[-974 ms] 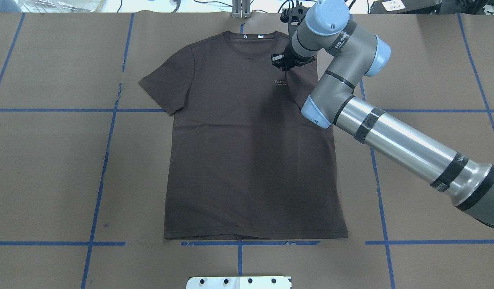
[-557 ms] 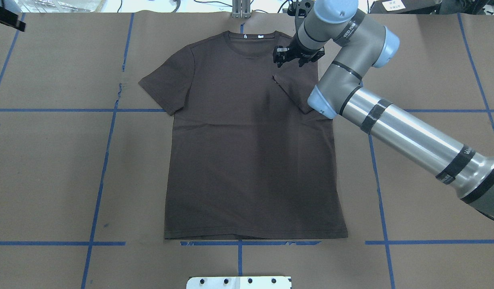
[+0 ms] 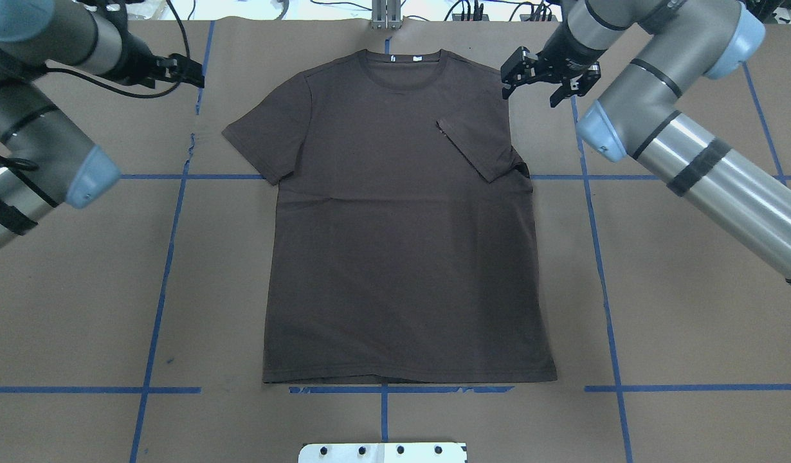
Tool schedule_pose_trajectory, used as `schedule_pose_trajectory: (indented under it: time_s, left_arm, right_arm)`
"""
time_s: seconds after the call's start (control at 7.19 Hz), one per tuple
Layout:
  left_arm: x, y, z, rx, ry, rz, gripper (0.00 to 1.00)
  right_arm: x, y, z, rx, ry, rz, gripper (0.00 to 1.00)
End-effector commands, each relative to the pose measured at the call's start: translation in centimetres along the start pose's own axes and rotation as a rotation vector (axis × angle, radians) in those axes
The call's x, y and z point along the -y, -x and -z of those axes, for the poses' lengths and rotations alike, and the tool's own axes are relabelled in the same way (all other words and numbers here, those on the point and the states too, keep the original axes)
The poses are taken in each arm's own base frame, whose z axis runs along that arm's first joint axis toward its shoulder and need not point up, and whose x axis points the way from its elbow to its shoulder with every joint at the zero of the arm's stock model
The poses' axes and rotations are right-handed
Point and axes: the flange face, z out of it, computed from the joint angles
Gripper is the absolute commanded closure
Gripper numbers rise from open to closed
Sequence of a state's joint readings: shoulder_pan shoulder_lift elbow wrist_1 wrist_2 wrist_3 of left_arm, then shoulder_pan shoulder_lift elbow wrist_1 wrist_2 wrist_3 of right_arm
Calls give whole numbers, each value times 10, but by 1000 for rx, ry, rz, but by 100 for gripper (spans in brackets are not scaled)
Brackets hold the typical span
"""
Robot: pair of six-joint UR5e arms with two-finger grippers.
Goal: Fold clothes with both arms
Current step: 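Release the sleeve and raise the right gripper while the left arm reaches toward the shirt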
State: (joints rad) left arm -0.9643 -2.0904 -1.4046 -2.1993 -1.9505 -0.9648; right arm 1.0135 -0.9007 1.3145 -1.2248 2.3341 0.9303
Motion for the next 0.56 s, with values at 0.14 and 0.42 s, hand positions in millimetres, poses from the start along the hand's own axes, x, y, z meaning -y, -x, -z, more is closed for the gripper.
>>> schedule_pose_trajectory:
  time_s: [0.14, 0.42]
  left_arm:
    - [-38, -11, -79, 24, -67, 68, 0]
    - [-39, -17, -99, 67, -91, 65, 0]
  right_arm:
    - [1, -34, 29, 43, 29, -37, 0]
    - [-3, -34, 27, 41, 30, 9, 0]
